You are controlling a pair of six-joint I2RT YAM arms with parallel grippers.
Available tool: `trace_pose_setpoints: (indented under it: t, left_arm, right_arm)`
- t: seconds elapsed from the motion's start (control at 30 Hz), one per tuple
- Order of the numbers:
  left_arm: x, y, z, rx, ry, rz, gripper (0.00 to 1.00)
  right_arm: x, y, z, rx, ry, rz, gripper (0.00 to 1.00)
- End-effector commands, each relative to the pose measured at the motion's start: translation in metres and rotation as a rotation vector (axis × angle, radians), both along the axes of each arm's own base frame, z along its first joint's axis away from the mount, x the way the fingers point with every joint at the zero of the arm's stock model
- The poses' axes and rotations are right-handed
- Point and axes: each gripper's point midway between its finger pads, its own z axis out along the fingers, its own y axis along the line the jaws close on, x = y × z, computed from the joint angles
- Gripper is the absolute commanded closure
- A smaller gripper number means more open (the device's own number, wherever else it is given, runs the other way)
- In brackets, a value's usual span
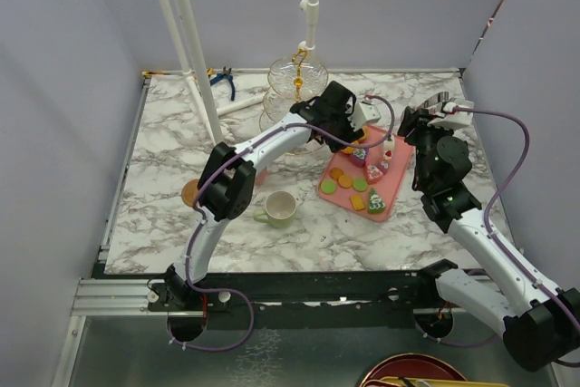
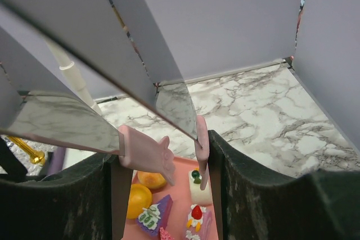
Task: Serve the afternoon tea
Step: Adjust the tray at the center of the board.
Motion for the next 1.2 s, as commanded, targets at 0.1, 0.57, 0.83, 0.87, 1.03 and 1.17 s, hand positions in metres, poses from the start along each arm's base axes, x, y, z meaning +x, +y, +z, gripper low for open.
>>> trace_pose_setpoints:
  t: [0.1,0.57,0.83,0.87,1.03,1.17]
  left_arm:
    - [0.012,0.025,0.001,-0.03,0.033,0.334,0.47]
    - [-0.014,0.037,-0.039,0.024,0.142,0.451,0.44]
    - [-0.01,0.032,-0.064,0.046,0.168,0.506,0.46]
    - [-0.01,0.031,-0.066,0.044,0.172,0.507,0.46]
    - [-0.004,0.03,-0.074,0.053,0.167,0.519,0.49]
    - [0.0,0.029,-0.076,0.046,0.173,0.517,0.57]
  right_arm:
    - [-0.003,0.001,0.006,-0.003,-0.009,0.018,0.48]
    - [-0.004,-0.003,0.002,-0.005,-0.008,-0.001,0.48]
    - [-0.006,-0.004,0.0,0.0,-0.007,-0.003,0.48]
    - [-0.006,-0.004,0.0,0.0,-0.008,-0.004,0.48]
    - [-0.007,-0.005,0.0,0.0,-0.01,-0.005,0.48]
    - [-0.008,-0.005,-0.001,0.001,-0.009,-0.004,0.48]
